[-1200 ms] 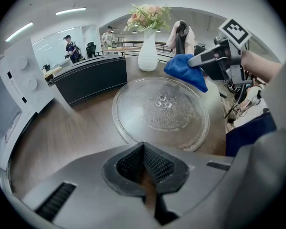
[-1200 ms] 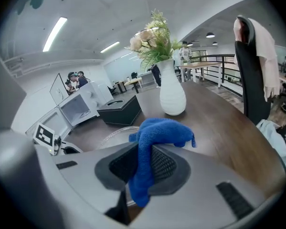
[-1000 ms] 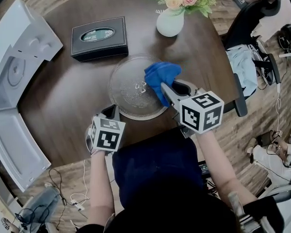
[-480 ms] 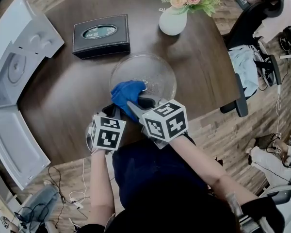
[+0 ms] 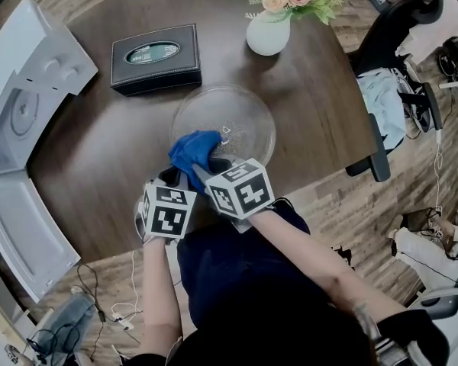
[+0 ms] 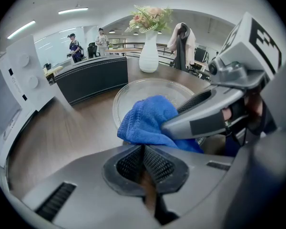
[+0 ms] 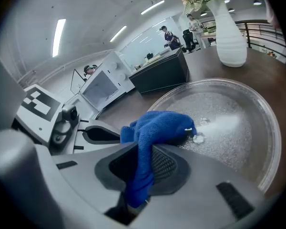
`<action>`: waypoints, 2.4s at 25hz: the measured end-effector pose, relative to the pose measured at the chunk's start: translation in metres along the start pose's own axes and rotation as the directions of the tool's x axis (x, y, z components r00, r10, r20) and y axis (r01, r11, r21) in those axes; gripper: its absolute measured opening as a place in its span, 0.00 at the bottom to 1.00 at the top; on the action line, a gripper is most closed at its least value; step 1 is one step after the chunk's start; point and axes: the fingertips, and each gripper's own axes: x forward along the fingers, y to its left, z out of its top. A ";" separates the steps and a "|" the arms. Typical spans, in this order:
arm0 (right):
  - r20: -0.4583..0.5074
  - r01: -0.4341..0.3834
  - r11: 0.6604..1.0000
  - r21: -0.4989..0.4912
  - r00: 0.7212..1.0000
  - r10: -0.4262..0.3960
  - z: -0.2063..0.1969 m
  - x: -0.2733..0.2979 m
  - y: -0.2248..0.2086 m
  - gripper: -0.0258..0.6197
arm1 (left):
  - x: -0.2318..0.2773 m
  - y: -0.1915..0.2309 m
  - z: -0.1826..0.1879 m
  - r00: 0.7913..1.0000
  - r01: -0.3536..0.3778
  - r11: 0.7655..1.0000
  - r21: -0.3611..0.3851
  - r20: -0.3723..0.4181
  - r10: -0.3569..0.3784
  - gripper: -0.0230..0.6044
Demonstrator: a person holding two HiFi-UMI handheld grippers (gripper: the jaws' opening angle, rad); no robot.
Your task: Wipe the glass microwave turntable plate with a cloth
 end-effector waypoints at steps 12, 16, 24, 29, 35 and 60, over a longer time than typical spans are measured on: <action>0.028 0.122 0.991 0.061 0.992 -0.123 0.001 -0.042 -0.059 0.12 | 0.000 0.000 -0.003 1.000 0.005 1.000 -0.003 -0.015 -0.005 0.04; 0.036 0.148 0.985 0.092 0.988 -0.152 -0.002 -0.055 -0.073 0.12 | -0.001 -0.001 -0.003 1.000 0.005 1.000 -0.002 -0.018 -0.005 0.04; 0.062 0.226 0.967 0.115 0.970 -0.234 -0.001 -0.085 -0.109 0.12 | -0.001 0.000 -0.003 1.000 0.005 1.000 -0.004 -0.020 -0.005 0.04; 0.069 0.263 0.959 0.107 0.960 -0.271 0.001 -0.100 -0.126 0.12 | -0.002 -0.001 -0.004 1.000 0.012 1.000 -0.027 -0.028 -0.013 0.04; 0.095 0.311 0.940 0.143 0.941 -0.325 0.001 -0.127 -0.150 0.12 | -0.002 -0.001 -0.004 0.999 0.013 1.000 -0.026 -0.031 -0.014 0.04; 0.126 0.058 0.998 0.039 0.990 -0.063 0.008 -0.093 -0.023 0.12 | -0.002 -0.001 -0.004 1.000 0.009 0.999 -0.041 -0.012 -0.010 0.04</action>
